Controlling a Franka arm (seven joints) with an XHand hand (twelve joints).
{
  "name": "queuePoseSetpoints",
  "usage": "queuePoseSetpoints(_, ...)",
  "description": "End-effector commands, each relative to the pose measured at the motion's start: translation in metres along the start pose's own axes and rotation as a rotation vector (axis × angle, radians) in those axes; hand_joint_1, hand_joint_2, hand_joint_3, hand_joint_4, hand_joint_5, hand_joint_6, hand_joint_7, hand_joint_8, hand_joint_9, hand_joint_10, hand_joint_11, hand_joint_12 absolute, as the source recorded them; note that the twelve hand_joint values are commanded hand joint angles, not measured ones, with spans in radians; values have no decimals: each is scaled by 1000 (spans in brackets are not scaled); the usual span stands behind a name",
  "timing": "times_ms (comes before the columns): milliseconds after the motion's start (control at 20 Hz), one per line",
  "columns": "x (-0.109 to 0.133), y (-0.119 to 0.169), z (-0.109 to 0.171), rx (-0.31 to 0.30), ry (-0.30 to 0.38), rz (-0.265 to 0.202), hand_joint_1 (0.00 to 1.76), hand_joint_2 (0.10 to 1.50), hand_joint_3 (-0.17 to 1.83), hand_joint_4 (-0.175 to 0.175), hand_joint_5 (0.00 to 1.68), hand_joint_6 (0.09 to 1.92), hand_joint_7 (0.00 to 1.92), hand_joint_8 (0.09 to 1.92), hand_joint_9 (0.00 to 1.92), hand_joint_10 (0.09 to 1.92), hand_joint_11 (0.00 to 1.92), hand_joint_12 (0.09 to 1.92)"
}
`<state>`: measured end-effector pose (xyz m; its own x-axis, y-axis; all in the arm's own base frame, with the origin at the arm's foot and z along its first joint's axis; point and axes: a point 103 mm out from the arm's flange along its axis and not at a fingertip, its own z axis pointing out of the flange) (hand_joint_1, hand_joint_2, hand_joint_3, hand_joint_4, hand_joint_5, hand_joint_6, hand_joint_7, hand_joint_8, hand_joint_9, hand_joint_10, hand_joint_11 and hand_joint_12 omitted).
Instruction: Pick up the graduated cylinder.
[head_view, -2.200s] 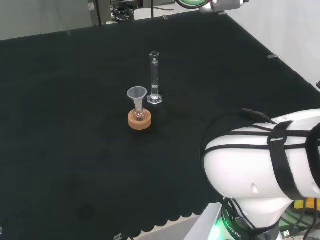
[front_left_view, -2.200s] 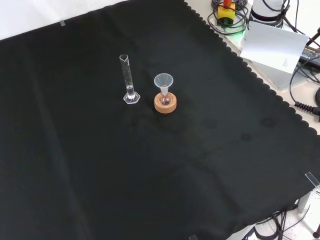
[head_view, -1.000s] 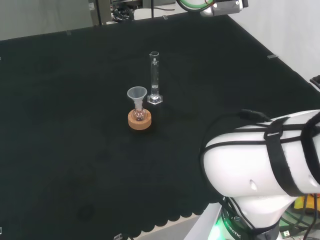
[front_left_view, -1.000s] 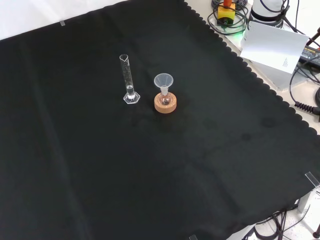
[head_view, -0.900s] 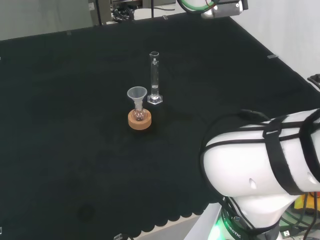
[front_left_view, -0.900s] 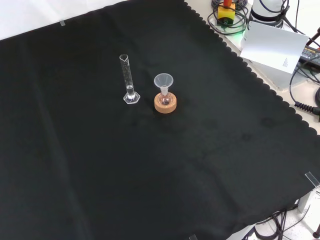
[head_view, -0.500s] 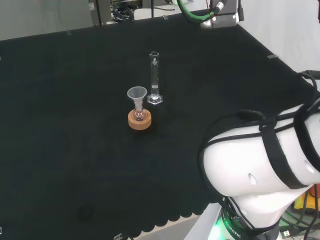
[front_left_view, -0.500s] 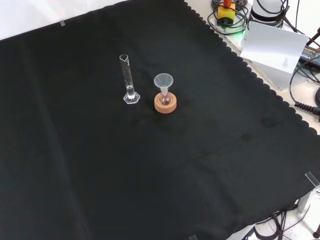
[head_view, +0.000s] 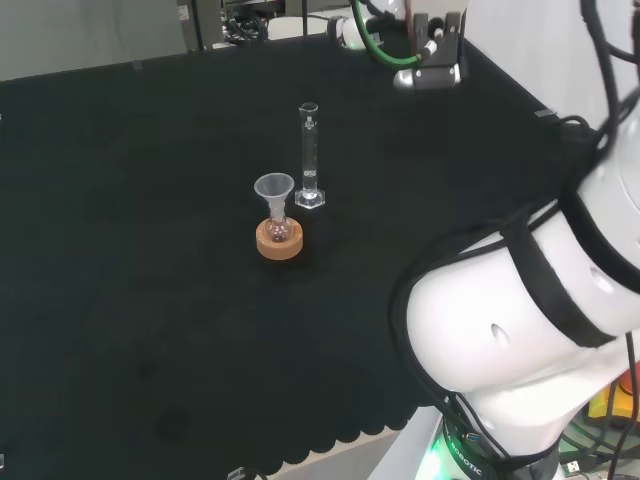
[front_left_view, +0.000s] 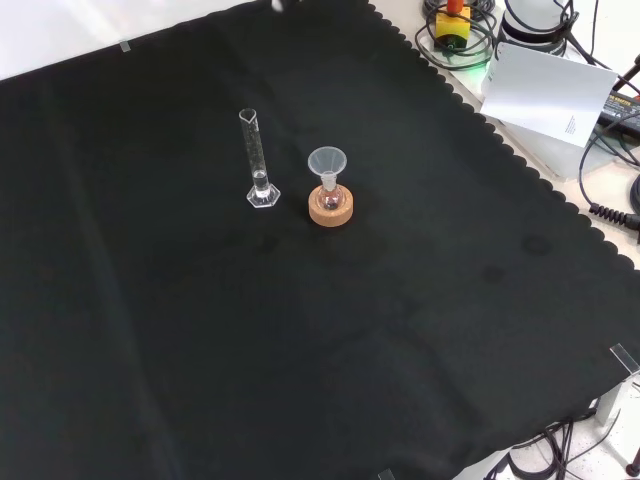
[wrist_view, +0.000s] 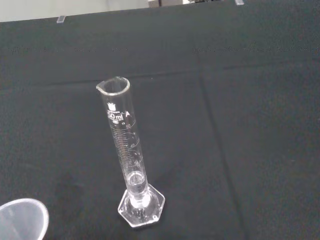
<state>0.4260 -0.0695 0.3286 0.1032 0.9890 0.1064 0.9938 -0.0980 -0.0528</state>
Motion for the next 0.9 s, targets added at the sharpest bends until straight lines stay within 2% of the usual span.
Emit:
queuePoseSetpoints(50, -22, 40, 51, -30, 104, -30, 226, 1177, 241, -51, 312, 87, 70, 577, 244, 710, 37, 1408)
queuePoseSetpoints(400, -25, 47, 95, -28, 225, -67, 315, 1114, 218, -57, 375, 87, 141, 639, 328, 719, 74, 1408)
queuePoseSetpoints(900, -33, 49, 137, 2, 316, -91, 508, 1017, 196, -52, 472, 87, 209, 692, 425, 709, 135, 1401)
